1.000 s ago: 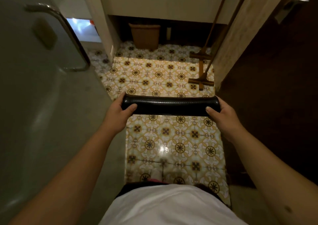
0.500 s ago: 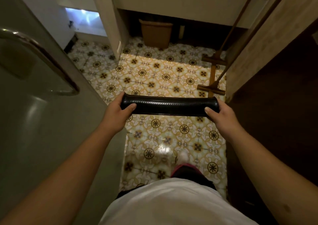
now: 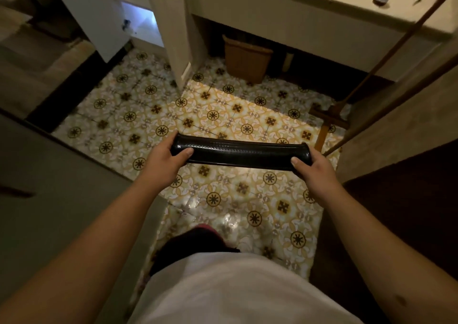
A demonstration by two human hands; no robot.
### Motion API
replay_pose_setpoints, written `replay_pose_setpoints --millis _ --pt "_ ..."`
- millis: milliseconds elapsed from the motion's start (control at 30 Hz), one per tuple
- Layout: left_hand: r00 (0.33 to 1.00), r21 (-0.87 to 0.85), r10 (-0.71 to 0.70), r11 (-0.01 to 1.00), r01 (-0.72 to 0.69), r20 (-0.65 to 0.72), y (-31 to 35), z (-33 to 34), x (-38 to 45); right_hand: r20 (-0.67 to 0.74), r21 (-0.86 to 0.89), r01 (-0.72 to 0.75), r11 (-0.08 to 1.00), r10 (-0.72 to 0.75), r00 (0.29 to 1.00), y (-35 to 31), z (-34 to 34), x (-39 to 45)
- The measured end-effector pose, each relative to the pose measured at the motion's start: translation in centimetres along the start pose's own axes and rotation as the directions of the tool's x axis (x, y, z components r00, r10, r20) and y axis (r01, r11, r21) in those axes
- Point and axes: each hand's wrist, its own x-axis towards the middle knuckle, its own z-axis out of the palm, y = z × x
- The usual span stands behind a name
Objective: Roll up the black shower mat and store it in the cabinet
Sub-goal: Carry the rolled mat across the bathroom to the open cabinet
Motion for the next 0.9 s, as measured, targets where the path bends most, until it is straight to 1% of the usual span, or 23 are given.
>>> replay_pose_setpoints --millis 67,167,300,400,567,667,733,800,900 --pt "1.000 -0.003 -0.004 1.000 0.004 -0.028 0.2 0.3 1.2 0.020 -0.033 0.023 0.999 -0.022 1.000 -0.7 -0.5 2.3" --pt "0.997 -0.039 -0.065 0.997 0.064 -0.049 0.6 0.0 3.5 0.055 -0.067 0.035 0.997 -0.031 0.998 -2.0 -0.2 5.9" --pt "0.988 -0.101 -0.122 0.989 0.112 -0.098 0.5 -1.1 7.3 0.094 -0.092 0.033 0.995 -0.024 0.995 -4.4 1.9 10.8" --pt "0.977 -0.116 -0.162 0.982 0.147 -0.139 0.3 -2.0 10.9 0.118 -0.121 0.062 0.991 -0.047 0.992 -6.3 3.2 14.7" --pt "0.975 -0.071 -0.126 0.991 0.115 -0.183 0.7 -4.6 16.3 0.189 -0.125 0.086 0.988 -0.062 0.980 -9.7 5.6 21.2" --pt "0.961 -0.020 -0.119 0.993 0.118 -0.249 1.0 -6.5 18.7 0.240 -0.092 0.107 0.990 -0.082 0.967 -12.1 7.4 24.6" --pt "0.944 -0.078 -0.163 0.986 0.147 -0.287 0.9 -7.6 20.0 0.285 -0.077 0.126 0.989 -0.099 0.953 -13.5 9.0 26.7" --pt "0.935 -0.133 -0.180 0.980 0.145 -0.306 0.7 -8.7 21.1 0.331 -0.067 0.139 0.988 -0.109 0.937 -14.6 10.6 29.2" --pt "0.907 -0.205 -0.258 0.959 0.197 -0.333 -0.2 -10.2 22.5 0.414 -0.090 0.159 0.983 -0.108 0.904 -16.1 13.2 33.4"
